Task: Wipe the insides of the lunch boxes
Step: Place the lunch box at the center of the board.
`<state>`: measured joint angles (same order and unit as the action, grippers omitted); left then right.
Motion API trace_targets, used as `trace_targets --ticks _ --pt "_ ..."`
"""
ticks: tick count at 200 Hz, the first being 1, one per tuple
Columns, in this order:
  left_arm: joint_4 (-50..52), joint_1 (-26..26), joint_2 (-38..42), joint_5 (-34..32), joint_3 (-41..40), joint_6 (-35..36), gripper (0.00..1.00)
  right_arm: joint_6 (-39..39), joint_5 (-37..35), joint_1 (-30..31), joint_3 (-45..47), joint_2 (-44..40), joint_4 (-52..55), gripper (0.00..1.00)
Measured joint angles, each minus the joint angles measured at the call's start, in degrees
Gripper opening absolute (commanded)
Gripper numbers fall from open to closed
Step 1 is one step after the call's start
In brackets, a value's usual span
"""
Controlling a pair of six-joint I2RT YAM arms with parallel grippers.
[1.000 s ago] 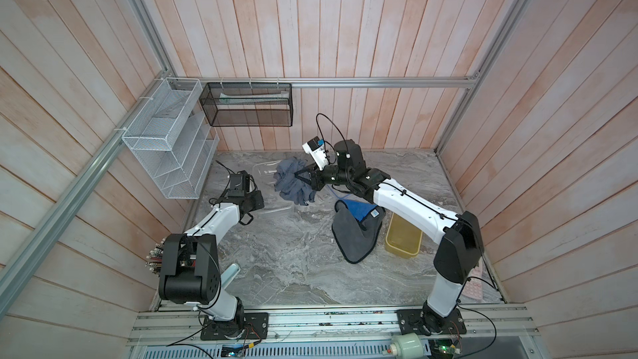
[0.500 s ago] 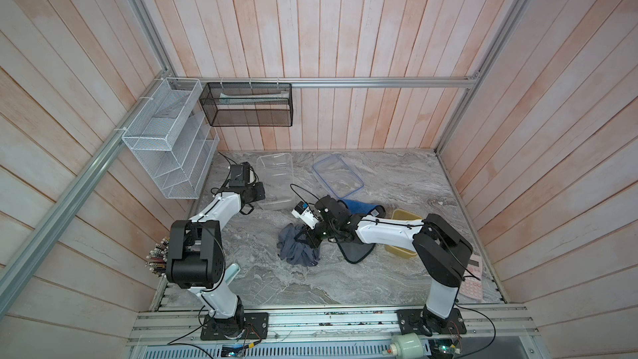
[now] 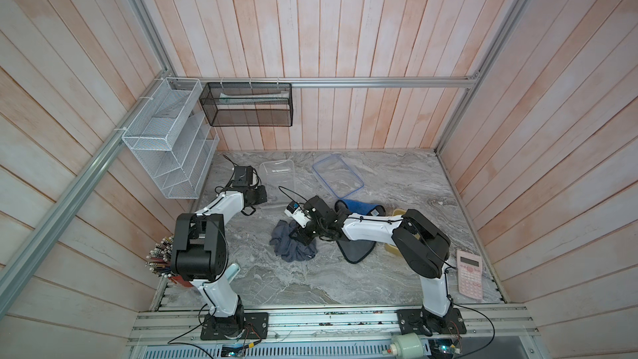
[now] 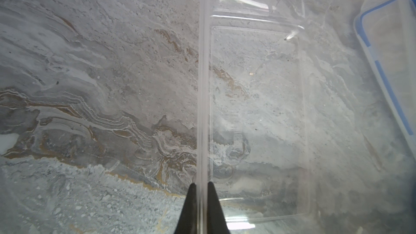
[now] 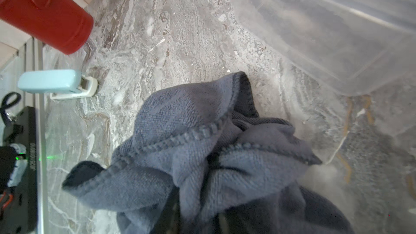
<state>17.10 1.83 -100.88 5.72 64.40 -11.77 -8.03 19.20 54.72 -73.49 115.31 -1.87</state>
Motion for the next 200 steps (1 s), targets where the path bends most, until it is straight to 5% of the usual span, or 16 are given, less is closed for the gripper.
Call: trace_targets --ticks 39,63,138,200 --pt "0.0 0.0 0.0 -0.2 0.0 0.1 0.22 1.8 -0.5 0.0 0.2 -0.4 0.6 0.98" --pt "0.0 0.0 0.0 -0.2 0.0 0.5 0.28 3.2 -2.3 -0.1 2.5 -3.6 0.6 0.98" --pt "-0.8 1.0 6.2 -3.3 -1.3 0.4 0.85 3.6 -6.4 -4.2 7.1 -18.4 -1.7 0.98" --pt "-4.6 5.8 15.1 -8.8 -3.8 -0.2 0.93 2.3 -7.3 -6.2 11.8 -26.3 -6.2 0.98"
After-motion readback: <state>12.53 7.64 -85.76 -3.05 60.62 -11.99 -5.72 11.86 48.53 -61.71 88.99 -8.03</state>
